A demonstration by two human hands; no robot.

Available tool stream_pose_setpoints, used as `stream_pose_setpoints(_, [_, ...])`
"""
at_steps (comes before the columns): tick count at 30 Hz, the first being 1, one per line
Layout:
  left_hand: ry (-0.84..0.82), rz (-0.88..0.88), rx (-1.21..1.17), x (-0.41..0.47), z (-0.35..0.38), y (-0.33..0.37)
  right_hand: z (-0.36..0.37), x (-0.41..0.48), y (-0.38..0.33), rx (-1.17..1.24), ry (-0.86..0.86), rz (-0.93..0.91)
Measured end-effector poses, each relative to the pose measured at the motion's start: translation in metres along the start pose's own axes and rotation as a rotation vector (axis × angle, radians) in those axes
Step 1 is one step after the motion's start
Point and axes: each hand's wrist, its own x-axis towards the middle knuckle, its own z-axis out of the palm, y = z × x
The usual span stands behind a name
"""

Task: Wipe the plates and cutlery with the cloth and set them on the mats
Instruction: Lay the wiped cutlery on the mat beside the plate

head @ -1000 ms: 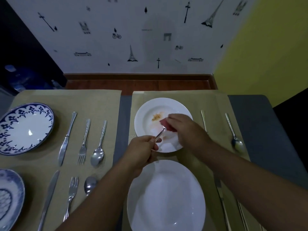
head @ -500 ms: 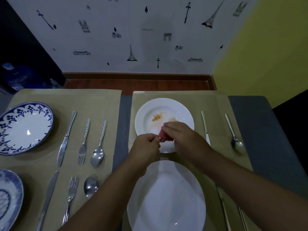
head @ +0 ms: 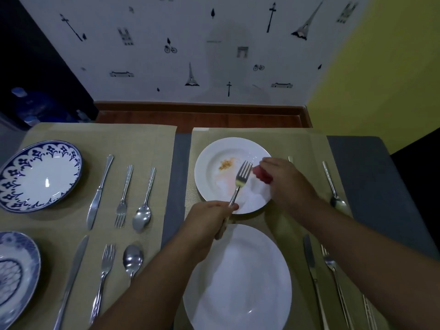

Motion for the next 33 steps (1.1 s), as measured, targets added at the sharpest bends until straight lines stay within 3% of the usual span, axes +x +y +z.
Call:
stream_pose_setpoints(3, [0.038,-0.036,-0.007,0.001,0.003,-0.002,-0.004,-0.006,0.000,0.079,0.046,0.138])
stream_pose_setpoints(8, [0.009,-0.058,-0.027,-0.001,0.002,0.004,-0.005,-0.028,-0.015,0.244,0.066,0.121])
stream_pose_setpoints(16, [0.016,0.165,0.116,-0.006,0.006,0.024,-0.010,-0.058,-0.030,0.488,0.078,0.237])
stream_pose_setpoints(26, [0.033,0.278,-0.198,-0.009,0.031,0.026,-0.019,-0.075,-0.017,0.500,0.087,0.245])
stream_pose_setpoints(33, [-0.083,0.133,-0.389,-0.009,0.037,0.024,-0.023,-0.082,-0.012,0.559,0.064,0.235])
